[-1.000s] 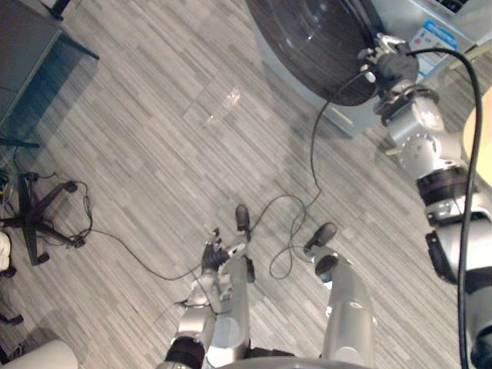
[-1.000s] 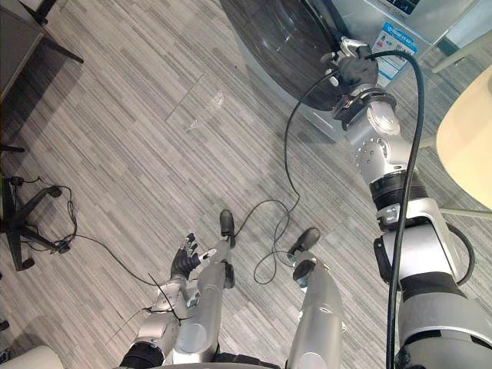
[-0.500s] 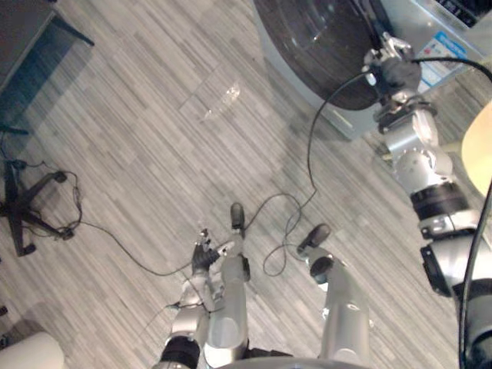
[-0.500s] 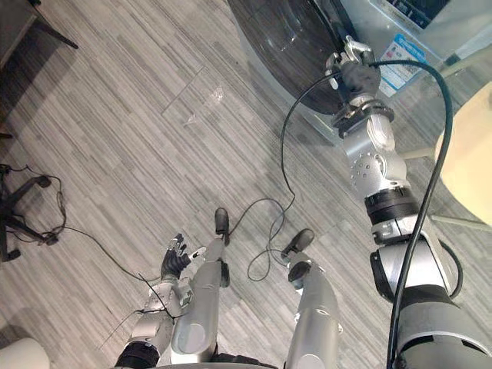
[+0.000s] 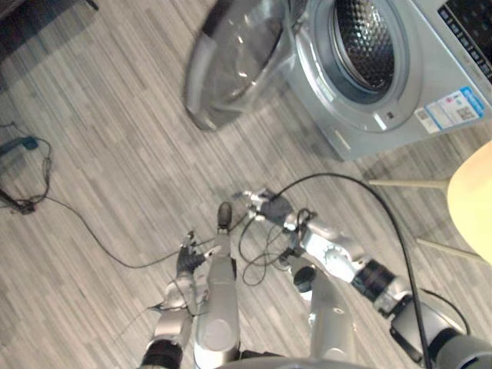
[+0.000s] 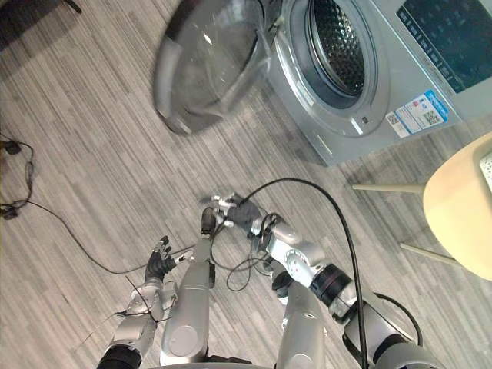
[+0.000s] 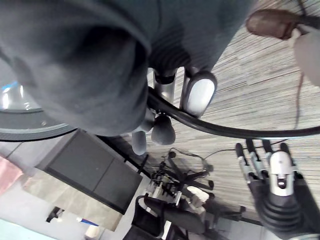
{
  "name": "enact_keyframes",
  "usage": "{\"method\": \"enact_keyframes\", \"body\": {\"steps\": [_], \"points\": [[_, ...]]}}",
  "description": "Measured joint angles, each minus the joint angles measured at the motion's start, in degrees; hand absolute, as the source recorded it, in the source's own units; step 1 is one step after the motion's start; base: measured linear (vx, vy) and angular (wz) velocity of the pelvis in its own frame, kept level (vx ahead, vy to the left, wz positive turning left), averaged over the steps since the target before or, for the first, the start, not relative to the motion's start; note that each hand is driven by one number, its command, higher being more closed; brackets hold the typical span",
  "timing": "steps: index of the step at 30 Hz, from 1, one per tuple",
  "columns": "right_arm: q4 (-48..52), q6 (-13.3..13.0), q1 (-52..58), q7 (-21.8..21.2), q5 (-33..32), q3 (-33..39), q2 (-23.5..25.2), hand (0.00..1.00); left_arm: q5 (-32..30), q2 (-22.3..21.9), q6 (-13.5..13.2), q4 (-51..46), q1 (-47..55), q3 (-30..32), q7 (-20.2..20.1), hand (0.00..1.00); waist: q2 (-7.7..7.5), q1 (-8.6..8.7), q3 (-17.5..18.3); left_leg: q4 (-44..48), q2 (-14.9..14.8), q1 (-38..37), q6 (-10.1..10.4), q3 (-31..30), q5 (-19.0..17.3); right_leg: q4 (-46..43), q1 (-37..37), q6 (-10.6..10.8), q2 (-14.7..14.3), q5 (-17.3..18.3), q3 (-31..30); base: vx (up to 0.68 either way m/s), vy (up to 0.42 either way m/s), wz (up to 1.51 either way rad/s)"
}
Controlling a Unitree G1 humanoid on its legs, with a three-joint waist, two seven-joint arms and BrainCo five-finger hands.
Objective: Pick up the laundry basket with both hands and put the clothes into the washing machine.
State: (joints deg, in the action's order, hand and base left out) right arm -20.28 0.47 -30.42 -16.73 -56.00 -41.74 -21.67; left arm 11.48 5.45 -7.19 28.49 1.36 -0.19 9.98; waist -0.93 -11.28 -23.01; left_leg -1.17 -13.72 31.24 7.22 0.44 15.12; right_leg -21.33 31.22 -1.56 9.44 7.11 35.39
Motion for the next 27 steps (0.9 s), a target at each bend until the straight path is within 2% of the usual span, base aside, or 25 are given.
{"method": "enact_keyframes", "body": {"steps": [3,7,10,13,16,17,18,19,20,21,22,23,24,26,27], "points": [[-0.01,-0.17,-0.17,-0.61,0.61,0.22,-0.46,0.0,-0.45,0.78,0.41,0.07,0.02,0.72,-0.07,0.0,-1.68,0.64,-0.19,-0.03,0.35,0.0,0.06,-0.15,0.09,0.83,-0.46,-0.38,0.05,-1.27,-0.01,0.01,-0.001,0.02],[-0.5,-2.11,-1.14,0.16,4.91,0.49,-1.2,0.0,-1.1,1.01,0.41,0.03,-0.07,0.72,-0.77,0.0,-2.01,1.06,-0.24,0.0,0.94,-1.16,0.16,0.04,0.18,1.66,-1.72,0.08,0.46,-1.97,-0.33,0.01,-0.011,-0.01],[-2.17,-2.14,-2.29,0.81,7.77,1.03,-0.98,0.0,-1.13,1.83,0.43,-0.73,-0.24,0.28,-1.34,0.0,-2.54,1.07,-0.52,-0.04,0.85,-1.76,0.14,0.36,0.17,1.79,-2.11,0.08,0.33,-1.96,-0.61,0.0,-0.053,-0.04],[-8.52,-1.73,-4.38,2.13,11.56,4.86,0.78,0.0,-5.58,4.83,1.37,-0.79,-5.14,-6.12,-3.16,0.0,-2.8,1.17,-0.66,-0.07,0.45,-1.86,0.14,1.14,0.15,3.5,-2.34,-0.02,-0.46,-2.83,-0.98,-0.03,-0.054,-0.1],[-11.29,-1.61,-5.64,4.12,11.65,8.52,3.14,0.0,-7.36,6.71,1.81,2.1,-13.49,-9.58,-5.59,0.0,-3.33,1.95,-0.93,-0.07,0.0,-2.1,0.16,2.37,0.15,6.25,-2.8,-0.01,-1.69,-5.0,-1.91,-0.02,-0.045,-0.26],[-11.69,-1.55,-5.92,4.28,11.58,9.85,4.59,0.0,-6.95,7.61,1.78,5.43,-17.78,-10.17,-6.92,0.0,-4.07,2.79,-1.3,-0.08,-0.2,-2.37,0.17,3.2,0.15,7.62,-2.92,-0.2,-2.24,-6.08,-2.7,-0.04,-0.039,-0.46],[-11.43,-1.53,-6.49,4.29,11.4,10.42,6.54,0.0,-5.1,9.48,2.14,11.97,-25.92,-10.7,-8.5,0.0,-5.6,4.18,-2.03,-0.3,-0.46,-2.76,0.19,4.68,0.13,9.76,-2.96,-0.05,-3.02,-7.58,-4.07,-0.04,-0.029,-0.52],[-10.82,-1.48,-6.55,4.29,11.17,10.46,7.2,0.0,-3.97,10.15,2.64,15.32,-29.79,-10.81,-9.05,0.0,-6.3,4.73,-2.33,-0.58,-0.59,-2.89,0.19,5.23,0.13,10.89,-2.97,-0.08,-3.37,-8.37,-4.49,-0.05,-0.013,-0.59],[-7.19,-1.19,-5.86,4.34,10.17,10.35,7.96,0.0,-0.56,12.0,4.34,22.05,-39.82,-10.68,-9.99,0.0,-8.21,6.59,-3.2,-1.5,-1.0,-2.7,0.27,6.76,0.14,13.69,-2.63,0.36,-3.99,-9.98,-5.35,-0.04,-0.004,-0.44],[-4.21,-1.13,-4.87,4.44,9.44,10.48,7.99,0.0,0.89,12.87,4.82,23.71,-43.73,-10.53,-9.92,0.0,-9.12,7.19,-3.33,-2.05,-1.28,-2.25,0.65,7.47,0.09,14.56,-2.04,0.64,-4.33,-10.49,-5.57,-0.04,0.0,-0.42],[3.43,-1.19,-1.28,4.59,7.94,11.27,7.8,0.0,2.99,14.16,5.35,24.8,-51.03,-10.66,-9.52,0.0,-10.39,8.64,-3.42,-2.92,-1.48,-0.69,1.2,7.68,0.79,15.66,-0.4,0.59,-4.62,-11.57,-5.46,-0.01,-0.007,-0.17],[7.64,-1.23,0.91,4.68,7.02,12.16,7.8,0.0,3.9,14.53,5.43,25.04,-54.64,-11.02,-9.33,0.0,-10.69,9.52,-3.55,-3.25,-1.72,0.29,1.32,7.63,1.38,15.79,0.55,0.52,-4.7,-11.8,-5.25,0.0,-0.011,-0.05],[16.48,-1.76,5.43,5.35,4.3,14.06,8.14,0.0,5.02,15.26,5.48,25.12,-61.5,-12.1,-8.48,0.0,-10.99,11.08,-3.73,-4.08,-1.85,2.36,1.21,7.68,2.95,15.65,2.56,-0.06,-4.78,-12.56,-4.5,0.02,-0.01,0.1],[28.71,-4.48,11.92,5.39,-0.41,17.46,9.68,0.0,5.26,16.5,5.13,25.12,-70.38,-14.05,-7.93,0.0,-11.49,13.86,-4.02,-4.07,-2.03,5.94,0.77,7.37,3.55,15.25,5.94,-0.33,-4.8,-12.75,-3.9,0.04,-0.006,0.0],[35.59,-7.02,14.67,5.36,-3.76,19.85,10.68,0.0,4.76,17.63,4.55,25.12,-74.81,-16.15,-6.99,0.0,-11.69,15.4,-4.13,-4.07,-2.11,7.92,0.7,7.71,3.61,14.72,8.37,-0.37,-4.74,-12.82,-4.11,0.07,-0.011,-0.18]]}}
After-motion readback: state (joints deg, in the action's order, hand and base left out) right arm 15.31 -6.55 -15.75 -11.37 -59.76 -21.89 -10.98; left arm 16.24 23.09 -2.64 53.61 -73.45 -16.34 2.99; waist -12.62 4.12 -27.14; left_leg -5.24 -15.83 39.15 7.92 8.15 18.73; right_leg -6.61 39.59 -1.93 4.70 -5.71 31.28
